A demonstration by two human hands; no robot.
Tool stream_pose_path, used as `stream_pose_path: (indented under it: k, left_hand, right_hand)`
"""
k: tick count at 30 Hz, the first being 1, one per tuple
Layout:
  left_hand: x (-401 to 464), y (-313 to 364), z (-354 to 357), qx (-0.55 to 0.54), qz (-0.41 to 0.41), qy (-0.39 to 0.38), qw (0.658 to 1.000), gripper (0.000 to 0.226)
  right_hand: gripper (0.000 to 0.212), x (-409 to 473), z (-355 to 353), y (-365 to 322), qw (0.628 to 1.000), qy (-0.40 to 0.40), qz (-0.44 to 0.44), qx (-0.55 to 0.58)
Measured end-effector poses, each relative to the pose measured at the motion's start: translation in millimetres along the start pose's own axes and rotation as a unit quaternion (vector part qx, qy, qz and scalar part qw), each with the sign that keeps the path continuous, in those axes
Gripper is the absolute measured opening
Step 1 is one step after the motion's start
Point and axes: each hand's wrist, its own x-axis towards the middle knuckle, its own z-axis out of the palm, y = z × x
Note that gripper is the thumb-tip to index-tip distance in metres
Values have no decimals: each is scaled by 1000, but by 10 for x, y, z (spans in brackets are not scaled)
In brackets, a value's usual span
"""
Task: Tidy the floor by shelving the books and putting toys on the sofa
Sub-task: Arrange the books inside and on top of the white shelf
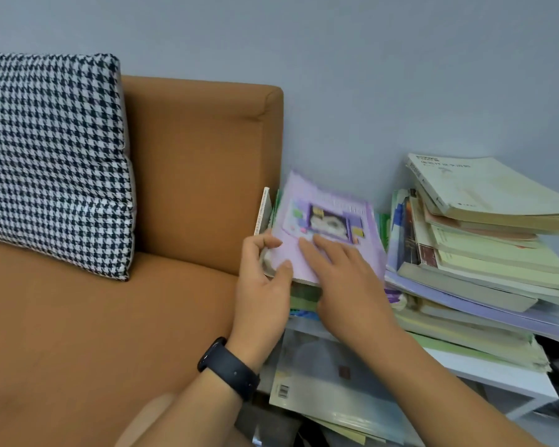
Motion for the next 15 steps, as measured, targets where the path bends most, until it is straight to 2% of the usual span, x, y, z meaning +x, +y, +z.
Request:
stream_pose_path:
  k: [2,5,7,10,11,12,13,15]
  left_hand:
    - [-23,-31,-40,102,-38,-27,994,40]
    - [-51,32,-76,227,-9,-47,973,37]
    - [-29,108,-153,283,20,-16,959,37]
    - [85,117,-340,414,67,67,906,37]
    - [131,83,-400,416,42,71,906,36]
    - [178,66,-434,384,-11,58,921,34]
    - [219,23,-451,342,-69,32,937,29]
    - [248,-50,-463,316,-126,-35,940,19]
  right_hand:
    - [80,-31,29,-21,997,-67,-5,-25]
    - [75,-45,37,12,995,-99,-11,-28]
    - [70,-57,-8,75,994,-110,-9,-7]
    - [72,-107,-39,144,990,-139,-14,7]
    - [77,-125,-33,154,989,-146,-18,2]
    - [82,-135,-20,167,989,-147,-23,-6]
    - [86,-139,-9,180,990,-142,-24,-12]
    - [89,-128,-5,211,992,-127,-16,-7]
